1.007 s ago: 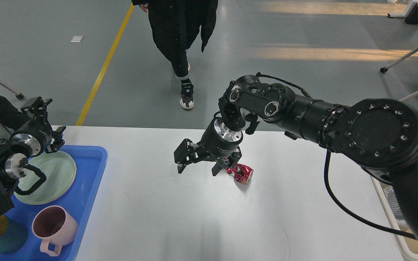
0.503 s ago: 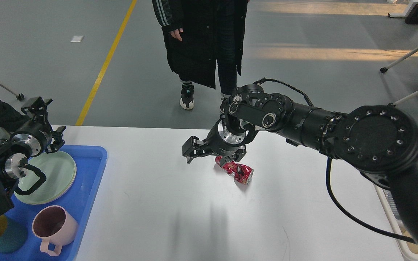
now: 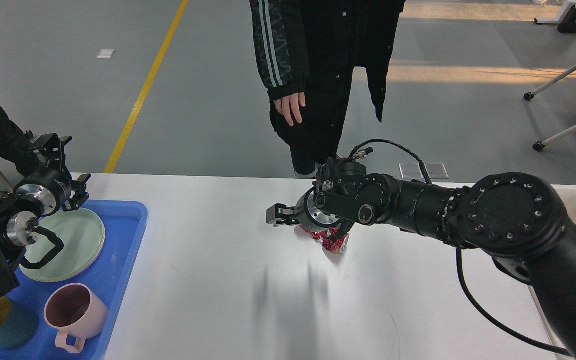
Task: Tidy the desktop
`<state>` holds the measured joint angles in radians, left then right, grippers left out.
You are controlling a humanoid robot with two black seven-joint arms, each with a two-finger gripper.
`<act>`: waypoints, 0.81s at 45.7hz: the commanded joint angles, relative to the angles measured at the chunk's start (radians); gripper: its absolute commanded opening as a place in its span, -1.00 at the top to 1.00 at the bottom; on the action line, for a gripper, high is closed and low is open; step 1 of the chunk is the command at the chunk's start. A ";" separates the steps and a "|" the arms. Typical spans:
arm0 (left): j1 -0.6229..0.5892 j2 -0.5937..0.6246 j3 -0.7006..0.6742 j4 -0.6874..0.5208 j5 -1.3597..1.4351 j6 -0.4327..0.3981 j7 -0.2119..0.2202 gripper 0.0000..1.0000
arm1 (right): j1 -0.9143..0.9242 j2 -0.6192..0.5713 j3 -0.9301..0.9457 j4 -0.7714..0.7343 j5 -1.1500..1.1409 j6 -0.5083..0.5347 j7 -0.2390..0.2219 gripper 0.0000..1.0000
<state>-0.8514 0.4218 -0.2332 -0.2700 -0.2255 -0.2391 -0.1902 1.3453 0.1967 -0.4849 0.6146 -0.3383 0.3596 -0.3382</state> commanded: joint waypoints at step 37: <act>0.000 0.000 0.000 0.000 0.000 0.001 0.000 -0.93 | -0.133 -0.006 -0.012 -0.101 -0.110 -0.045 -0.001 -1.00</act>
<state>-0.8514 0.4218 -0.2332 -0.2700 -0.2255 -0.2390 -0.1902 1.2361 0.1901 -0.4954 0.5212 -0.4278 0.3147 -0.3387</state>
